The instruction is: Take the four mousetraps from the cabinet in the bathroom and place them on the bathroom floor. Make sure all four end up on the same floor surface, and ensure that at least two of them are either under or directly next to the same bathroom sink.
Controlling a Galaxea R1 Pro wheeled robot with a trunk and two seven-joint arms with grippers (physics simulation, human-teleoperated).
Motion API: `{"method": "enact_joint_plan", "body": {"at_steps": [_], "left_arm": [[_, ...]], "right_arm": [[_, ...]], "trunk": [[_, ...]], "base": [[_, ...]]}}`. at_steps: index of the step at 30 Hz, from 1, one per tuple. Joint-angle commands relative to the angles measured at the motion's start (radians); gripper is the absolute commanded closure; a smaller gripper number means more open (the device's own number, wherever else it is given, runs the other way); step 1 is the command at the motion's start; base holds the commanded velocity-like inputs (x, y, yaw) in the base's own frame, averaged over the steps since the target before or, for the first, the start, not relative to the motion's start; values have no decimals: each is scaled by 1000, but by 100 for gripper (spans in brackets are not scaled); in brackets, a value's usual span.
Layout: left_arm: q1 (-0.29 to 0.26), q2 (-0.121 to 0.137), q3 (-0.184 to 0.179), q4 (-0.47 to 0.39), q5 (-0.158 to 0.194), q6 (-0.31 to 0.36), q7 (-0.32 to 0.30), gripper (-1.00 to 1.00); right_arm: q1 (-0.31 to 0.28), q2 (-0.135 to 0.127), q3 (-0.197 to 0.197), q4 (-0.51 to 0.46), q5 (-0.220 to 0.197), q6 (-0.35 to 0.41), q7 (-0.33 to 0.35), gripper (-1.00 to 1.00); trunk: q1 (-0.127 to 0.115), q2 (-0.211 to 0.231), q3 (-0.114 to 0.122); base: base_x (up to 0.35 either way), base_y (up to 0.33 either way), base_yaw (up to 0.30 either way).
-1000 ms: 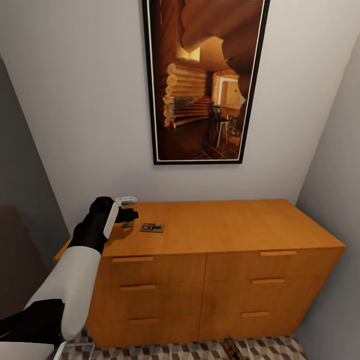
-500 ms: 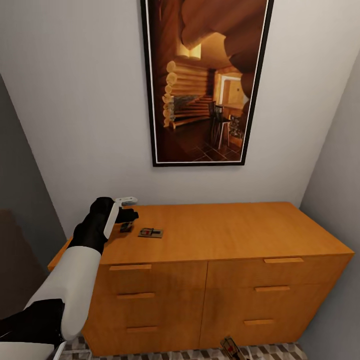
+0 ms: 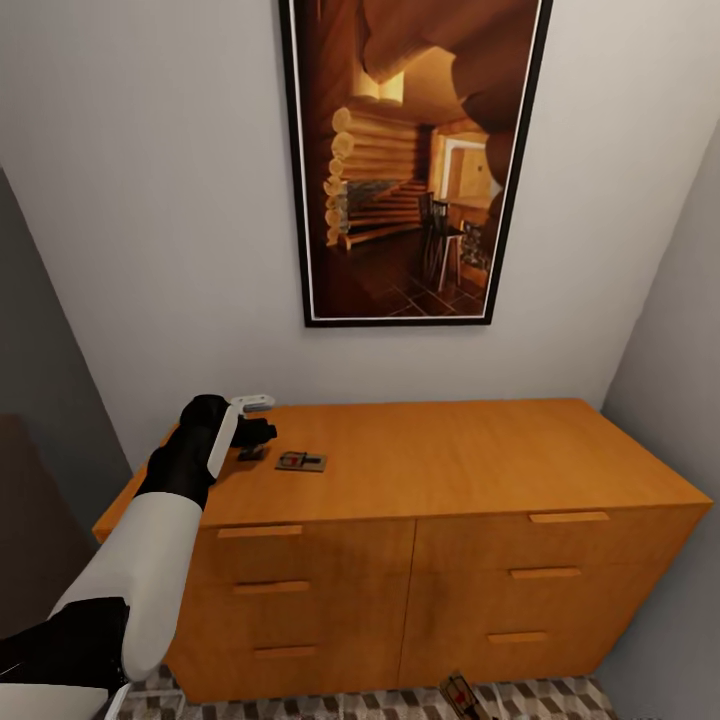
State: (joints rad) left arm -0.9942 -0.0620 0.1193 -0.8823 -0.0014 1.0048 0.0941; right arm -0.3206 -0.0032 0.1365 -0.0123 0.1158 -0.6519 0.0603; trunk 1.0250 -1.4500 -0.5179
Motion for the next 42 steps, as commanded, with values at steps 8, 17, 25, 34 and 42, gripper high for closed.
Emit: {"method": "enact_joint_plan", "body": {"at_steps": [8,17,25,34,42], "left_arm": [[0,1,0,11,-3,0,2,-100],[0,6,0,34,-5,-2,3,-100],[0,8,0,38,-6,-2,5,-100],[0,9,0,58,-6,-2,6,-100],[0,9,0,75,-8,-2,6,100]], "right_arm": [[0,0,0,0,-1,0,-2,100],[0,0,0,0,-1,0,-2,100],[0,2,0,0,-1,0,-2,100],[0,0,0,0,-1,0,-2,100],[0,0,0,0,-1,0,-2,100]], "trunk": [[0,0,-13],[0,0,-27],[0,0,-40],[0,0,-45],[0,0,-45]], "base": [[0,0,0],[0,0,0],[0,0,0],[0,0,0],[0,0,0]]}}
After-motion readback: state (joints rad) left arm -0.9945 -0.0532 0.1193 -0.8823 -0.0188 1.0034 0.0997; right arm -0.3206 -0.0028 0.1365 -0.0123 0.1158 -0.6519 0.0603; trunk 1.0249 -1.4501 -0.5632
